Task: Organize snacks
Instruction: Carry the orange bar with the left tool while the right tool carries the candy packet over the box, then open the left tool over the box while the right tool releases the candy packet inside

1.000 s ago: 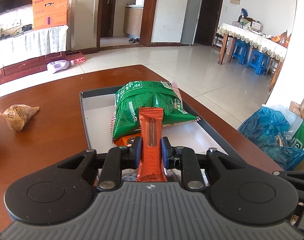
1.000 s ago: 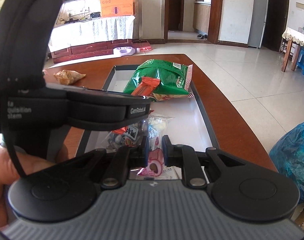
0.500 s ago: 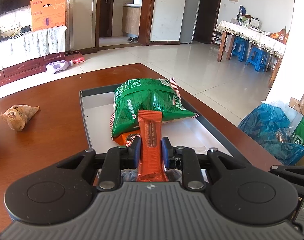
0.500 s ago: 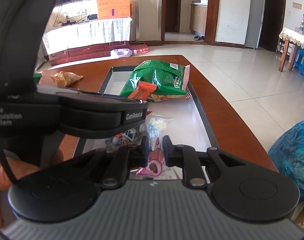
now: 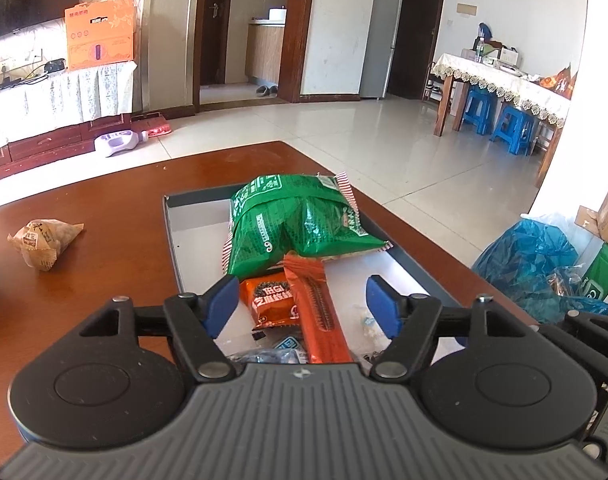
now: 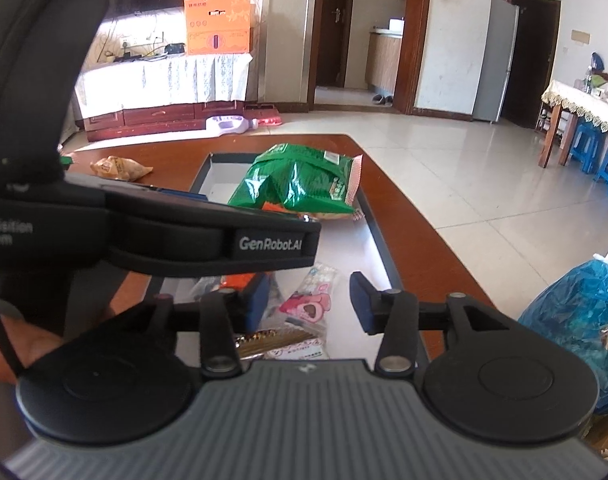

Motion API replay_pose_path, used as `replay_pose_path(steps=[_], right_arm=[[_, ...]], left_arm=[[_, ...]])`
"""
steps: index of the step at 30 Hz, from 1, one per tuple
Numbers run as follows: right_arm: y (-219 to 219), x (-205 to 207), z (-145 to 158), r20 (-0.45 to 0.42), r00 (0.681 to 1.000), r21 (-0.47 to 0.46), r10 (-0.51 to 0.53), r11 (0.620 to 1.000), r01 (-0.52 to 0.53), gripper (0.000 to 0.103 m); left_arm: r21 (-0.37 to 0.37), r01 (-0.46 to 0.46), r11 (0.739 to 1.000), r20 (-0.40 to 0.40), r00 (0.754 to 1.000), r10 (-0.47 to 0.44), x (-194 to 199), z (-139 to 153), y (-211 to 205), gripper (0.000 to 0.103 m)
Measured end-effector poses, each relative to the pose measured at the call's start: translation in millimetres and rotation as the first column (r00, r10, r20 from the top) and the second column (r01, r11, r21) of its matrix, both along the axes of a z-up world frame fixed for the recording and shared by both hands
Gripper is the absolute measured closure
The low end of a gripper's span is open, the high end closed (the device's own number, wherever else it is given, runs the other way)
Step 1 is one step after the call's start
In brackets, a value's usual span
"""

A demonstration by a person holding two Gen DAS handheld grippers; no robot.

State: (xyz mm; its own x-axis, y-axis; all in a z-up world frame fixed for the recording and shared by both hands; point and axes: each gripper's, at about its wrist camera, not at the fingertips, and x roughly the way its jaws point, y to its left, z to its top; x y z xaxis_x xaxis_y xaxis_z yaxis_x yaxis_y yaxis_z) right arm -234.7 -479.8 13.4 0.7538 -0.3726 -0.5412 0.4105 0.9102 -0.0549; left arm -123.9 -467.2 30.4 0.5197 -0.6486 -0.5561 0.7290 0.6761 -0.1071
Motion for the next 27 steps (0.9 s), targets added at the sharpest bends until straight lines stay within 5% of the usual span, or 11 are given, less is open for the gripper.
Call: replay_pose_path(steps=[7,11,15,21,27], right_arm=[[2.2,-4.8,2.5,0.032,0.999,-0.012,0.007,1.000,-0.006,0.051],[3.7,-7.5,3.6,0.054,0.999,-0.026,0.001,1.000,0.001,0.037],[8.8,-5.8,2.2,0.038,0.999,-0.063,0.005,0.998,-0.003,0.036],[13.4,-3.9,4.3,0.034,0.999,-0.069,0.016,0.998,-0.013,0.036],[20.9,-4.7,7.2,0.045,0.998,-0.063,0.034,0.998,-0.031,0.036]], left_arm=[[-0.009,-0.003,1.000,0.014,1.000,0.003,-4.0,6.6,4.7,0.020],[-0.020,-0.014,1.000,0.021,1.000,0.015,-4.7,11.8,11.5,0.018],[-0.056,-0.084,0.995,0.063,0.994,0.087,-2.5,24.4,29.4,0.018],[-0.071,-0.271,0.960,0.171,0.945,0.279,22.3,42.6,84.6,0.005],[0.050,-0.412,0.910,0.215,0.894,0.393,73.1,28.8,143.2,0.005]])
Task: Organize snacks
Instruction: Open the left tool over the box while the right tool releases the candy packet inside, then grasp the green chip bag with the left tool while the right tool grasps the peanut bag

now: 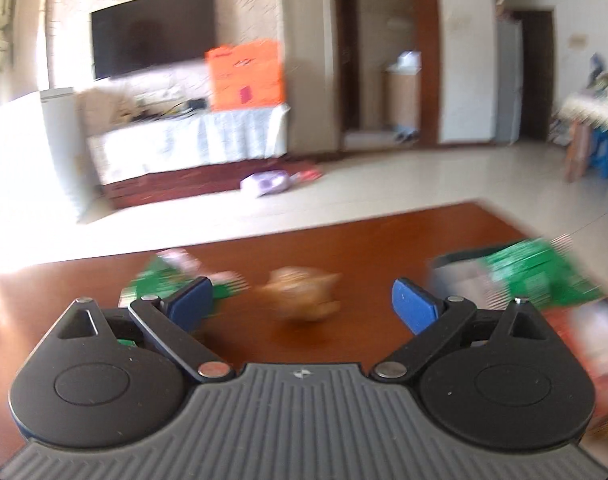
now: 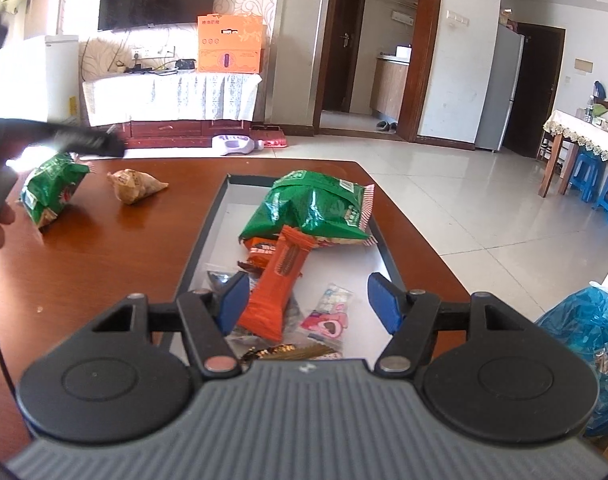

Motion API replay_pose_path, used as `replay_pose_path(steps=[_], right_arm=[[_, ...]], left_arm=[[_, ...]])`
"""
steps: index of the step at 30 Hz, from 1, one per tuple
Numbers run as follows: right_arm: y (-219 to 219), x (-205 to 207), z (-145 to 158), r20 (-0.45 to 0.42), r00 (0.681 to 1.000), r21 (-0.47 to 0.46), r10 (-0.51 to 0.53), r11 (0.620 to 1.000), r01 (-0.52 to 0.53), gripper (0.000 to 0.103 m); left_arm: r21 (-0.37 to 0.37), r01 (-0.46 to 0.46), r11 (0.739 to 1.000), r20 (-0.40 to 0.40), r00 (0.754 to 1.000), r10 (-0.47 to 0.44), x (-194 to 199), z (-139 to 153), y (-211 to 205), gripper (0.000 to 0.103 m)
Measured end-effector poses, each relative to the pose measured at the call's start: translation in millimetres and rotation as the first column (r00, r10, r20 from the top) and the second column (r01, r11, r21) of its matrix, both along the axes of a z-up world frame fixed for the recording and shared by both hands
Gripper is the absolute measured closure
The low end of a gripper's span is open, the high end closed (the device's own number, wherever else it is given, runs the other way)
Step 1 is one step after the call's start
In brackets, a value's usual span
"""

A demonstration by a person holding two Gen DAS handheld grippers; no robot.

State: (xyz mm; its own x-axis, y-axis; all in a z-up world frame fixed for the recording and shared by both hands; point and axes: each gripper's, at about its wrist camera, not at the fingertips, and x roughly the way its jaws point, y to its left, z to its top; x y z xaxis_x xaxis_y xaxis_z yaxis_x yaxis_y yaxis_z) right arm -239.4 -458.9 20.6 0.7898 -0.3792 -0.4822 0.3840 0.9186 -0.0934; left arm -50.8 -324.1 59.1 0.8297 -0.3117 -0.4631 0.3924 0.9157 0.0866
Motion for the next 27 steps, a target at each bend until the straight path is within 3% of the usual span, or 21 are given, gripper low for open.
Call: replay_pose_path(steps=[6,11,15,17,20,23,27], right_arm=[[4.9,1.6,3.9,0.019,1.000,-0.005,0.017,1.000,-0.017,0.030],[16.4,2.5,11.2,0.068,0.996,-0.019,0.053,0.998,-0.052,0.030],[35.5,16.4,18.9,0.090,0.986,0.004,0.144,0.989,-0.145,0.030],[48.4,35.0,22.2,0.080,0.976,0.028,0.201,0.979,-0.204,0.030],[63.2,77.3,25.1,0.078,0.966,0.085,0.248,0.963,-0.255,0.029],[67.5,138.4,20.5,0.065,0.972,0.220,0.224,0.947,-0.233,0.029],[78.4,214.0,8.6,-0.022,0.987,0.258,0.158,0.955,-0.147,0.029]], left_arm=[[0.137,-0.096,0.986,0.026,0.995,0.093,45.4,-19.8,56.7,0.005],[0.231,-0.066,0.971,0.006,0.998,0.066,72.7,-47.8,75.3,0.005],[0.204,-0.018,0.979,-0.050,0.998,0.028,88.5,-68.0,82.6,0.007],[0.204,-0.005,0.979,-0.062,0.998,0.018,90.6,-74.7,85.6,0.024],[0.151,0.020,0.988,-0.073,0.997,-0.009,89.0,-72.7,95.4,0.032],[0.140,0.018,0.990,-0.081,0.997,-0.006,85.8,-72.8,110.5,0.033],[0.155,-0.004,0.988,-0.079,0.997,0.016,85.3,-72.0,140.6,0.033]])
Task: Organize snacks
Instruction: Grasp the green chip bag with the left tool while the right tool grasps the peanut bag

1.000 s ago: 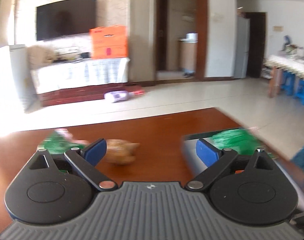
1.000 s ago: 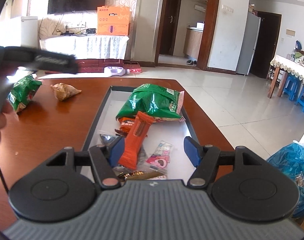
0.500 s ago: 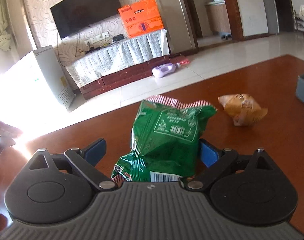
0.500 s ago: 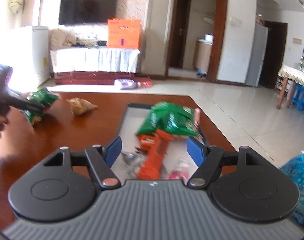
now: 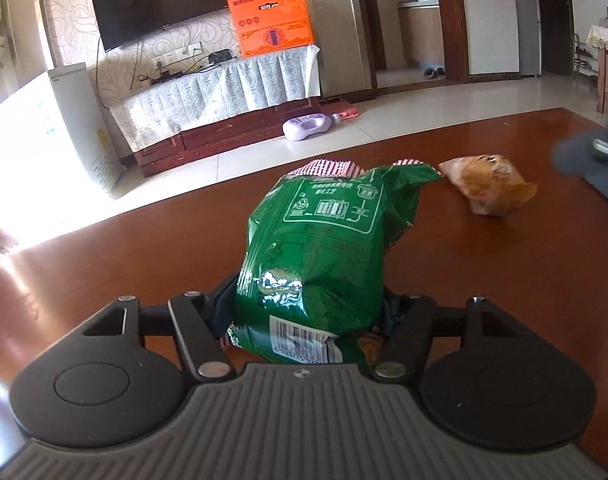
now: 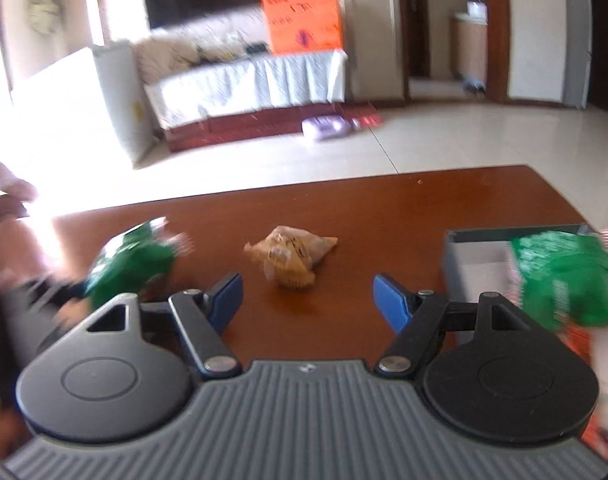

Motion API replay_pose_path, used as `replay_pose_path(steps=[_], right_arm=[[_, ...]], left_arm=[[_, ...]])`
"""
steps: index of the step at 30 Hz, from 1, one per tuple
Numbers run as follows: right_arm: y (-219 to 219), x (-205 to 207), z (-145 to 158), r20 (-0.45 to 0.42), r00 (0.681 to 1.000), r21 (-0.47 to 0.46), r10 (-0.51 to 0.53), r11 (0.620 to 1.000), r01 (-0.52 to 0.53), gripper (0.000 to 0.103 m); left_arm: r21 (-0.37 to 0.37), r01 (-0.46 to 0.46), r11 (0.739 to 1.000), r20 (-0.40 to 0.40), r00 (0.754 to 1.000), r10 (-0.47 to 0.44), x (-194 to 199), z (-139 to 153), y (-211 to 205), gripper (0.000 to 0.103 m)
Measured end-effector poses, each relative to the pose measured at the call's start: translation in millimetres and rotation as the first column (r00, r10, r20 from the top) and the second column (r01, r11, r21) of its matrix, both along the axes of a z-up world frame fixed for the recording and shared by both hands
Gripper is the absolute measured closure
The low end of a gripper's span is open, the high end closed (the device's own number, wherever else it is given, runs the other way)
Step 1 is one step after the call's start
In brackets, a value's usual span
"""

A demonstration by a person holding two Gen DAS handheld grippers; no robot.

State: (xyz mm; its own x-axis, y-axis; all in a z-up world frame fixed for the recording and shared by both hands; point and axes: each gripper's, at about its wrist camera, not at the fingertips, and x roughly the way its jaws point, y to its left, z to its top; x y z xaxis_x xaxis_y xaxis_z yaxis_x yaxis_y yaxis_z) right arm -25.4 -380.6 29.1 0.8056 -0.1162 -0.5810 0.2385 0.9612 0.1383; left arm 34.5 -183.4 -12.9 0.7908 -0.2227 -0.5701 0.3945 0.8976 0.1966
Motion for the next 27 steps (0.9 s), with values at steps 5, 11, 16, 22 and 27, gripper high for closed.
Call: replay_pose_path(steps=[5,11,16,22,27], right_arm=[[3.4,61.5,-20.5,-0.071,0.993,0.065,-0.092,0.993,0.097,0.029],[19.2,98.8,-52.2,-0.157,0.984,-0.029,-0.080,0.997,0.076,0.055],[39.7,63.2,-44.8,-0.169,0.985,-0.103,0.031,0.993,-0.049,0.057],[50.6,-57.6,-39.4,-0.163,0.969,-0.070,0.183,0.978,-0.196,0.057],[34.9,-141.9,-40.7,-0.119,0.974,0.012,0.192,0.981,-0.192,0.045]], left_arm=[[-0.019,0.004,1.000,-0.003,1.000,-0.004,-1.7,0.5,30.1,0.033],[-0.044,0.006,0.999,-0.009,1.000,-0.007,-2.0,1.6,45.1,0.032],[-0.022,0.004,1.000,-0.006,1.000,-0.004,-8.7,1.6,46.8,0.032],[0.040,0.045,0.998,-0.010,0.999,-0.045,-39.8,0.2,32.4,0.032],[0.052,0.074,0.996,-0.035,0.997,-0.072,-85.6,0.5,6.3,0.017]])
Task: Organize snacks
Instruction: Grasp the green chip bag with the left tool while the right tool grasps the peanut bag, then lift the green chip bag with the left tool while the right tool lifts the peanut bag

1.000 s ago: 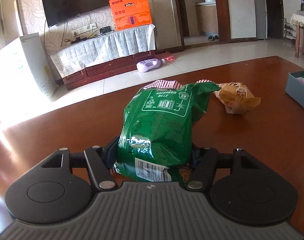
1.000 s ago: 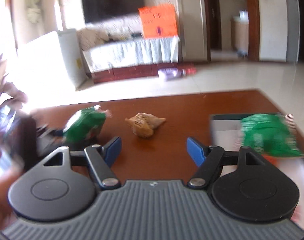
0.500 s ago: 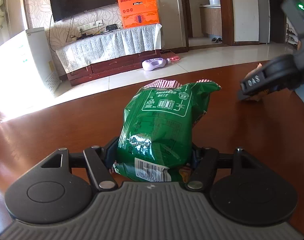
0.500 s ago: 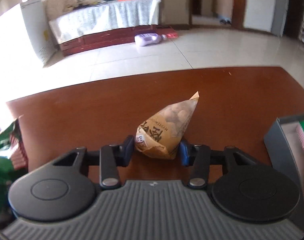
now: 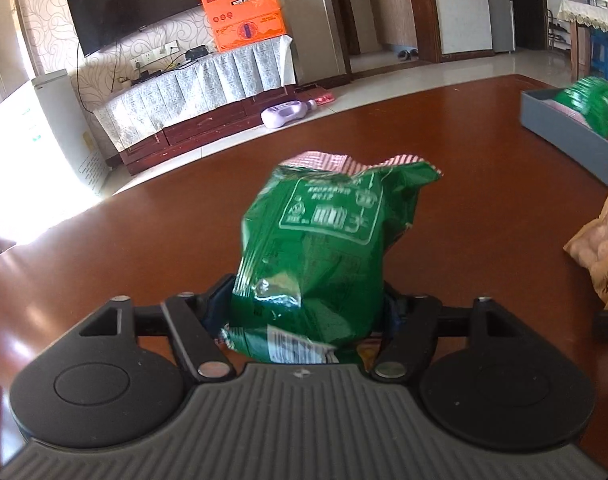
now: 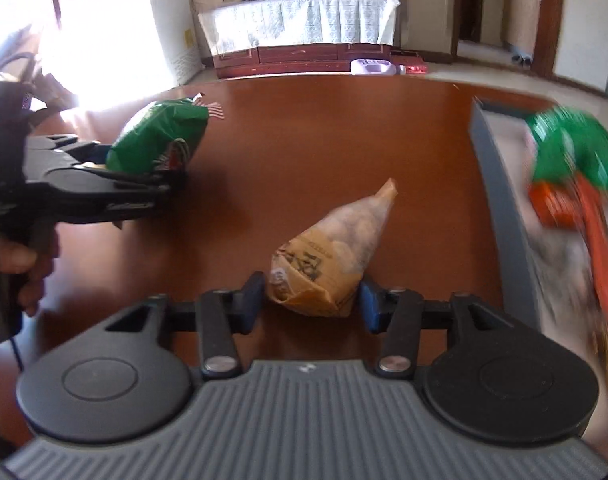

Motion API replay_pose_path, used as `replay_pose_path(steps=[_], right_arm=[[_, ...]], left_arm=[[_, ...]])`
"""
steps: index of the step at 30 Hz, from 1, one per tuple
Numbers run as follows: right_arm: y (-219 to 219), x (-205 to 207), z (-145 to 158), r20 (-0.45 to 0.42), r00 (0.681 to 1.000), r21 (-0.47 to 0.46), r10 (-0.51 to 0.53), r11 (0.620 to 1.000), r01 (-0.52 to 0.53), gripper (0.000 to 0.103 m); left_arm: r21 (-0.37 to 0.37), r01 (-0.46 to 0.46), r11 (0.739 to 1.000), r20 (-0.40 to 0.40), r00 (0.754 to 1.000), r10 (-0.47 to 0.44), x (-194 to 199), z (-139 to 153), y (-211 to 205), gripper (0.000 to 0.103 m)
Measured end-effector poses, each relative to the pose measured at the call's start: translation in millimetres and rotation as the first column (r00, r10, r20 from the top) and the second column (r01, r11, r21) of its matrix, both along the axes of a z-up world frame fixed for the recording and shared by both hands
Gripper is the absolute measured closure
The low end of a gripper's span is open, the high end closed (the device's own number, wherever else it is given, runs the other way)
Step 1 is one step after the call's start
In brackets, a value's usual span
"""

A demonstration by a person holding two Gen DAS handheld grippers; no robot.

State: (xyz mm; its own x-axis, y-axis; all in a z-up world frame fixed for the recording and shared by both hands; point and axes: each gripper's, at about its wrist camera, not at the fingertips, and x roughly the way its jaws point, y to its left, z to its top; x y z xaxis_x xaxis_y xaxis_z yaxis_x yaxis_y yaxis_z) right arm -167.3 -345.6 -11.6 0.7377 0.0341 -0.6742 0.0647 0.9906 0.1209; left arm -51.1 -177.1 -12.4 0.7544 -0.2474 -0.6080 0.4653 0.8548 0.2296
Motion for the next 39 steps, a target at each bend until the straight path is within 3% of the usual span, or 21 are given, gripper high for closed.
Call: replay_pose_path(steps=[1,3,8,12,13,14,15,16,19,26,30,39], right_arm=[[-5.3,-6.9,1.3,-0.002,1.000,0.011,-0.022,1.000,0.022,0.036],[-15.0,-10.2,4.7,-0.002,0.998,0.054,-0.064,0.997,0.064,0.027],[-29.0,-13.4,5.8,0.019,0.997,0.140,-0.074,0.988,0.070,0.027],[-27.2,-7.2,8.0,0.024,0.998,0.144,-0.050,0.989,0.046,0.028],[-21.8,-6.7,3.0,0.014,0.999,0.121,-0.039,0.992,0.037,0.035],[-17.9,-4.5,2.3,0.002,1.000,0.087,-0.032,0.996,0.031,0.047],[-13.1,-4.0,3.8,0.006,1.000,0.054,-0.016,0.998,0.016,0.052],[-10.4,-3.8,4.4,0.008,1.000,0.031,-0.005,1.000,0.004,0.052],[-5.0,-6.3,5.9,0.011,1.000,-0.011,0.014,1.000,-0.014,0.053],[-10.3,-13.1,17.0,0.056,0.998,0.005,0.014,1.000,-0.014,0.054],[-11.3,-21.2,25.0,0.095,0.995,0.013,0.017,1.000,-0.018,0.054],[-14.4,-30.4,40.4,0.151,0.988,0.028,0.023,0.999,-0.028,0.054]], left_arm=[[-0.001,-0.003,1.000,-0.003,1.000,0.003,-7.5,-1.5,-2.4,0.003],[0.002,-0.022,1.000,0.015,1.000,0.022,-19.4,-4.1,-3.4,0.002],[0.036,-0.067,0.997,0.027,0.997,0.066,-20.0,-4.8,-11.9,0.001],[0.003,-0.085,0.996,-0.003,0.996,0.085,-14.8,-4.5,-13.2,0.002],[-0.014,-0.089,0.996,-0.016,0.996,0.089,-12.7,-4.4,-12.7,0.002],[-0.033,-0.090,0.995,-0.028,0.996,0.089,-11.1,-3.7,-11.0,0.010],[-0.053,-0.089,0.995,-0.040,0.995,0.087,-7.5,-0.7,-9.4,0.017],[-0.067,-0.090,0.994,-0.049,0.995,0.087,-7.3,0.9,-8.2,0.032],[-0.068,-0.092,0.993,-0.053,0.995,0.089,-12.0,0.8,-5.4,0.034],[-0.047,-0.142,0.989,-0.046,0.989,0.140,-28.0,7.1,-7.2,0.037],[-0.033,-0.164,0.986,0.010,0.986,0.164,-39.1,13.0,-16.0,0.037],[-0.107,-0.172,0.979,0.035,0.984,0.177,-48.1,28.8,-36.1,0.038]])
